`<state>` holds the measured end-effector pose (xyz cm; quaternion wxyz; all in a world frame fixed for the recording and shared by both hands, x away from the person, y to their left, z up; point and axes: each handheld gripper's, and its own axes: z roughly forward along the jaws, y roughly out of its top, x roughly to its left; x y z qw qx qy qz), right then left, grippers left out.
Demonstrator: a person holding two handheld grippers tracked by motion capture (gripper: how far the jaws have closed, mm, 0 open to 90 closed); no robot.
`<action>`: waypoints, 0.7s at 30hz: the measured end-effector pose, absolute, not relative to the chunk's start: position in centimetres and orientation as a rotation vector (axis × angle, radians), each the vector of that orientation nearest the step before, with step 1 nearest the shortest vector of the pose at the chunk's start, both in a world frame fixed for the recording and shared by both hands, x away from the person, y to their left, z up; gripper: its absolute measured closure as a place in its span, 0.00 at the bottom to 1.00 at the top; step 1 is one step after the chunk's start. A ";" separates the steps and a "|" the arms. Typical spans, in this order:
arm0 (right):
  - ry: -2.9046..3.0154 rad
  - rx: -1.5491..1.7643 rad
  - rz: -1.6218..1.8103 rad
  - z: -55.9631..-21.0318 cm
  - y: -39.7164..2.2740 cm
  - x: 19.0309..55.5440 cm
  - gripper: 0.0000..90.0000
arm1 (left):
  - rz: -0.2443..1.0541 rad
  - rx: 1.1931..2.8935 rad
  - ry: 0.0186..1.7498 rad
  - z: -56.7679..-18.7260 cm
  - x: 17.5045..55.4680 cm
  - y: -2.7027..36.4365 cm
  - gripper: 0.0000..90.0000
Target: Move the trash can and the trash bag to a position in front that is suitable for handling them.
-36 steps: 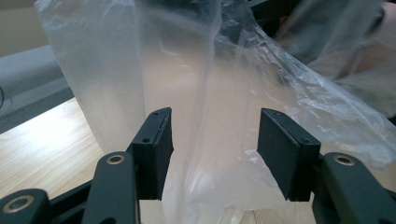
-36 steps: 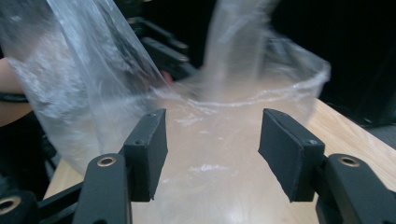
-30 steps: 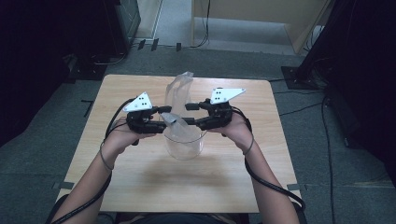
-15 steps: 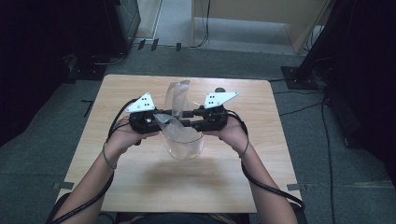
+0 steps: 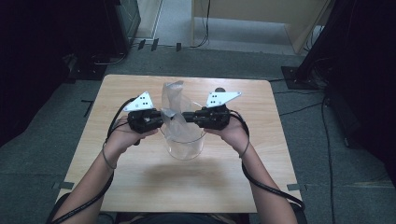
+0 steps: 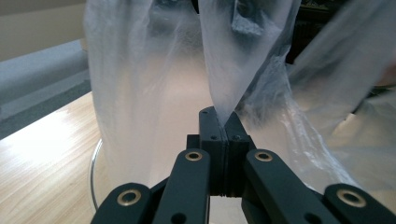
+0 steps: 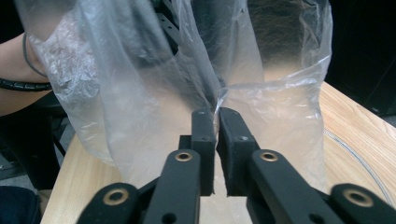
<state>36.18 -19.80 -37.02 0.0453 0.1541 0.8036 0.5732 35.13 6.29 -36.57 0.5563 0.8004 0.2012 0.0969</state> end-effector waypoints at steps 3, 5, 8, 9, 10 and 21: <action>2.444 0.498 1.745 -37.0 -19.9 36.2 1.00 | 0.227 1.887 0.478 -36.6 35.1 6.3 1.00; 2.440 0.523 1.754 -36.9 -20.0 36.2 1.00 | 0.226 1.886 0.483 -36.6 35.1 6.3 1.00; 2.435 0.540 1.761 -36.9 -20.1 36.3 1.00 | 0.216 1.884 0.496 -36.6 35.2 6.5 1.00; 2.434 0.549 1.770 -36.9 -20.1 36.3 1.00 | 0.212 1.885 0.500 -36.6 35.3 6.5 1.00; 2.435 0.561 1.768 -36.8 -20.2 36.3 1.00 | 0.208 1.886 0.505 -36.5 35.3 6.6 1.00; 2.413 0.609 1.744 -36.5 -21.3 36.5 1.00 | 0.193 1.874 0.552 -36.3 35.7 7.8 0.99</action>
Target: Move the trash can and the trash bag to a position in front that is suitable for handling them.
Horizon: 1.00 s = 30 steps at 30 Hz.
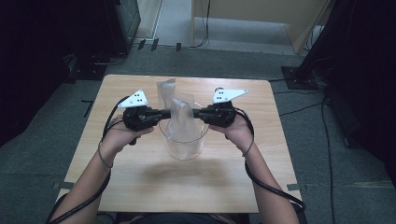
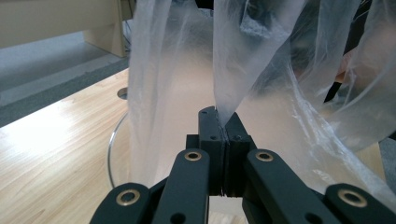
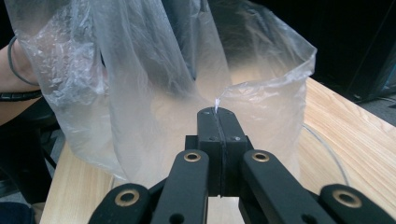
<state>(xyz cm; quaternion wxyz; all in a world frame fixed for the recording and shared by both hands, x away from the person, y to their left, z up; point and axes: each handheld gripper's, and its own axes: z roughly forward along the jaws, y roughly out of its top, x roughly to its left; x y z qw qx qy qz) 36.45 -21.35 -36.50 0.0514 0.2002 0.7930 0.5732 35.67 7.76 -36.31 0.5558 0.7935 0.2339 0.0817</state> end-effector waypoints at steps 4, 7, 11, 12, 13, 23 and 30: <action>2.400 0.628 1.747 -36.4 -21.9 36.6 1.00 | 0.184 1.878 0.572 -36.3 35.8 8.2 0.98; 2.396 0.639 1.741 -36.4 -22.2 36.6 1.00 | 0.185 1.875 0.580 -36.3 35.9 8.5 0.97; 2.390 0.655 1.734 -36.4 -22.6 36.7 1.00 | 0.185 1.874 0.593 -36.3 36.0 8.9 0.97; 2.389 0.661 1.736 -36.4 -22.7 36.7 1.00 | 0.186 1.875 0.594 -36.3 36.1 8.9 0.97; 2.383 0.665 1.735 -36.4 -22.8 36.8 1.00 | 0.189 1.877 0.596 -36.3 36.1 9.0 0.97; 2.354 0.712 1.723 -36.3 -24.2 37.0 1.00 | 0.198 1.872 0.626 -36.3 36.4 9.9 0.99; 2.326 0.753 1.703 -36.5 -25.2 37.3 1.00 | 0.202 1.868 0.653 -36.6 36.8 10.6 1.00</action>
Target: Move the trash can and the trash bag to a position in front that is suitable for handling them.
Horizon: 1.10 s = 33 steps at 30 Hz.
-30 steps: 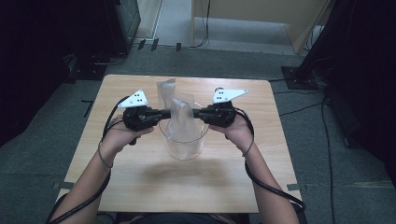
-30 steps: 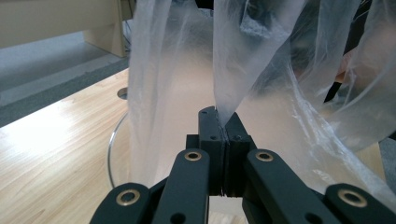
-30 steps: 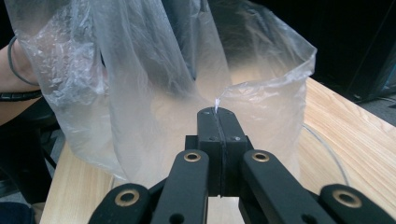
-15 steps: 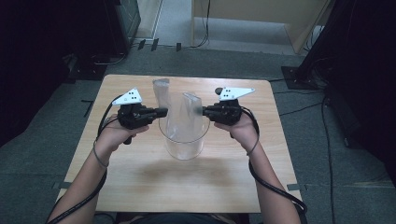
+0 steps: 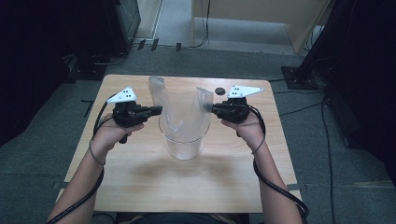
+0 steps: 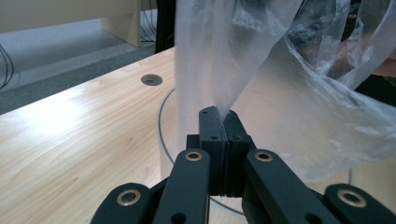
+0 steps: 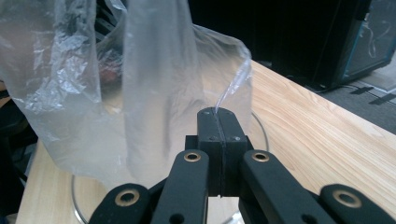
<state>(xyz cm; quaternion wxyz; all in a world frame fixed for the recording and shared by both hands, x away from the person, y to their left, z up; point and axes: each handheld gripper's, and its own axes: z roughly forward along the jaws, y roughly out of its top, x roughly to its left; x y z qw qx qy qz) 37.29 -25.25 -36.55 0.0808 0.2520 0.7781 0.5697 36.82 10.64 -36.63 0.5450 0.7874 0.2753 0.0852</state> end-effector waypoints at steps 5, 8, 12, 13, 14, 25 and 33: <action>2.316 0.785 1.693 -36.8 -26.0 37.5 1.00 | 0.206 1.856 0.682 -37.1 37.3 11.3 1.00; 2.306 0.803 1.688 -36.8 -26.5 37.5 1.00 | 0.203 1.848 0.706 -37.4 37.5 11.8 1.00; 2.298 0.830 1.671 -37.0 -27.2 37.5 1.00 | 0.194 1.846 0.733 -37.8 37.8 12.4 1.00; 2.294 0.839 1.661 -37.1 -27.5 37.5 1.00 | 0.193 1.850 0.736 -38.0 37.9 12.5 1.00; 2.291 0.843 1.655 -37.2 -27.6 37.6 1.00 | 0.188 1.850 0.744 -38.1 38.0 12.6 1.00; 2.280 0.936 1.595 -38.3 -30.0 37.7 1.00 | 0.194 1.867 0.841 -39.8 38.9 14.3 0.99; 2.294 0.930 1.569 -38.5 -30.7 37.2 1.00 | 0.174 1.840 0.839 -39.9 39.0 14.4 0.95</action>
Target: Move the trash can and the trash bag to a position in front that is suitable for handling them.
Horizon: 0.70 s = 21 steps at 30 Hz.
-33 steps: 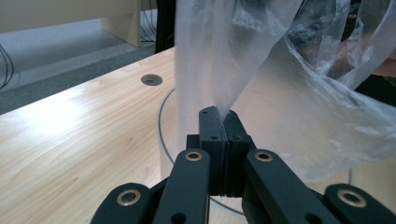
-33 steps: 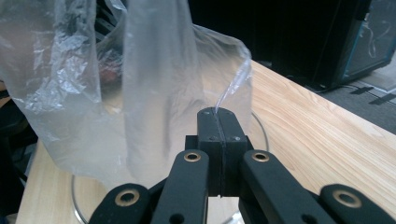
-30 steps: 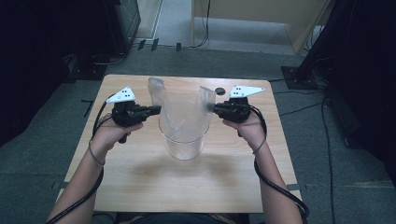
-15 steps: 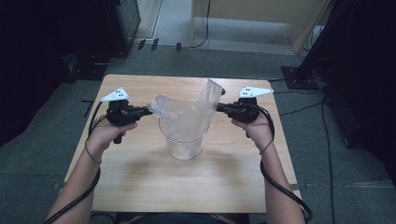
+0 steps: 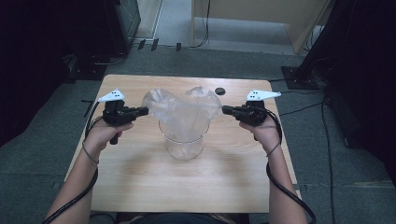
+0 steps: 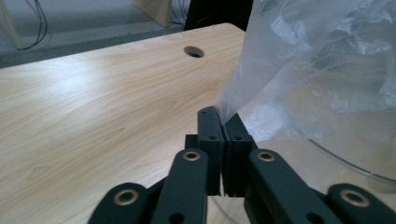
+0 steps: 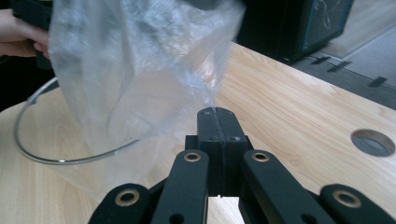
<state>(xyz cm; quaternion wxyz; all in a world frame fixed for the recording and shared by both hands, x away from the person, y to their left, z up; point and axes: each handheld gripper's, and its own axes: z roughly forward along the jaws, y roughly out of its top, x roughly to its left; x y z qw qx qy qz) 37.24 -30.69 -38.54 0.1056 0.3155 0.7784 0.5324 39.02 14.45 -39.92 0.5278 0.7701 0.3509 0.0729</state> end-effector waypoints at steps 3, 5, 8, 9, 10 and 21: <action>2.289 0.888 1.604 -38.4 -30.4 37.2 0.90 | 0.168 1.831 0.820 -39.8 39.0 14.4 0.83; 2.283 0.869 1.599 -38.4 -30.4 37.3 0.83 | 0.165 1.821 0.809 -39.7 38.9 14.4 0.76; 2.281 0.846 1.605 -38.3 -30.4 37.3 0.71 | 0.156 1.817 0.774 -39.4 38.8 14.4 0.67; 2.280 0.843 1.605 -38.3 -30.4 37.3 0.68 | 0.160 1.818 0.762 -39.3 38.7 14.4 0.64; 2.273 0.838 1.605 -38.2 -30.4 37.3 0.66 | 0.160 1.819 0.749 -39.1 38.6 14.4 0.63; 2.222 0.796 1.650 -36.2 -31.1 36.5 0.55 | 0.186 1.794 0.691 -36.8 37.7 14.6 0.57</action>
